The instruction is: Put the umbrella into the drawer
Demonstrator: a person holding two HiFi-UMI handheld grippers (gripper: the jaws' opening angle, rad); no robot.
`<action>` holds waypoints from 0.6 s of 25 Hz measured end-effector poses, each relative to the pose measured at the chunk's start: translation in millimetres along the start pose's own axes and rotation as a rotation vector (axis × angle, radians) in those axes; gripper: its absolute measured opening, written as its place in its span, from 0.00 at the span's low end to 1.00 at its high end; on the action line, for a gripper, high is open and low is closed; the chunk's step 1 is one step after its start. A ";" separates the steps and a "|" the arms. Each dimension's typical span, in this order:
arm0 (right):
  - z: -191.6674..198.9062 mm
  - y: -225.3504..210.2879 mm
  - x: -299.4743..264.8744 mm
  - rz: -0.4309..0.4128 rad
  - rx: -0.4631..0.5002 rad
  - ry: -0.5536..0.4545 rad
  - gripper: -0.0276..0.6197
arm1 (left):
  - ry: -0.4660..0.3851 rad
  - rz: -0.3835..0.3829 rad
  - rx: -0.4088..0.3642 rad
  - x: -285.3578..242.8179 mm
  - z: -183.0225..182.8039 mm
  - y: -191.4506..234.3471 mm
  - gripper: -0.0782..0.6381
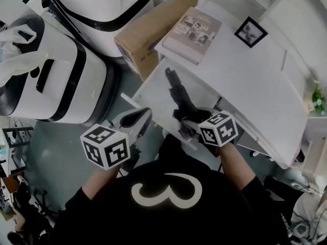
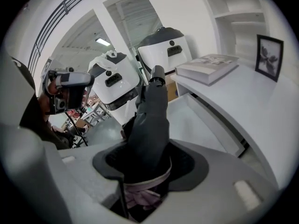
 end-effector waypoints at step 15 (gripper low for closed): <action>10.6 -51.7 -88.4 0.016 0.034 0.253 0.39 | -0.017 -0.093 0.081 -14.5 -6.5 42.7 0.12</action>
Point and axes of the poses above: the fingertips, and each gripper's own axes: x backward along the fingers, y to its left, z out of its underside, the point moved 7 cm from there along x, backward along the fingers, and after that the axes turned 6 degrees about -y, right-handed, at the moved point
